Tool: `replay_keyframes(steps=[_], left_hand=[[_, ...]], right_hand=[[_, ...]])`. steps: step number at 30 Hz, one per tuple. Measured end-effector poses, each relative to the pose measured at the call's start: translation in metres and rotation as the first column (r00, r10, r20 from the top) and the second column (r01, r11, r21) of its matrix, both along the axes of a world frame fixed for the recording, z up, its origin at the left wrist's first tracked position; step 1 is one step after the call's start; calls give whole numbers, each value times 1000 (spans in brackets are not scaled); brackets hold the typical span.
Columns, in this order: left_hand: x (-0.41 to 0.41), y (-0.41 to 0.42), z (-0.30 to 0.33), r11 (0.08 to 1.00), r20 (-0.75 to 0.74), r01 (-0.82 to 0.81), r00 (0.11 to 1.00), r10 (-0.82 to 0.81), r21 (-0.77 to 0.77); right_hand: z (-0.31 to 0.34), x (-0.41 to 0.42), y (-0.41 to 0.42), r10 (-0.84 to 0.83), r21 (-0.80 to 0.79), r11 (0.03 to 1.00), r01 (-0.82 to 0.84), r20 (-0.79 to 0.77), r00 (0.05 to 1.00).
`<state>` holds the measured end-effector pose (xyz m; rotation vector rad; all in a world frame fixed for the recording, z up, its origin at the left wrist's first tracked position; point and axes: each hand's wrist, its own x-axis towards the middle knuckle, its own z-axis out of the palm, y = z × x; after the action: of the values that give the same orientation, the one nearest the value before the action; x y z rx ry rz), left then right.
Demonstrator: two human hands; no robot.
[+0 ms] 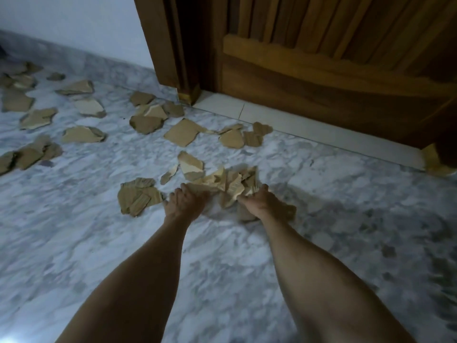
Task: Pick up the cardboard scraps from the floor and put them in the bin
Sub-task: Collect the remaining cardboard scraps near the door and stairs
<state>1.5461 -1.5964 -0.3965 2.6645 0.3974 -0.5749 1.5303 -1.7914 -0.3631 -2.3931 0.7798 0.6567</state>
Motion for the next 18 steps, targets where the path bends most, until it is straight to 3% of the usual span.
replay_keyframes(steps=[5, 12, 18], left_hand=[[-17, -4, 16, 998, -43, -37, 998, 39, 45], [-25, 20, 13, 984, 70, -112, 990, 122, -136], [-15, 28, 34, 951, 70, -156, 981, 181, -265]], right_hand=[[-31, -9, 12, -80, -35, 996, 81, 54, 995], [-29, -5, 5, -172, 223, 960, 168, -4, 985], [-4, -9, -28, -146, 206, 965, 164, -101, 984]])
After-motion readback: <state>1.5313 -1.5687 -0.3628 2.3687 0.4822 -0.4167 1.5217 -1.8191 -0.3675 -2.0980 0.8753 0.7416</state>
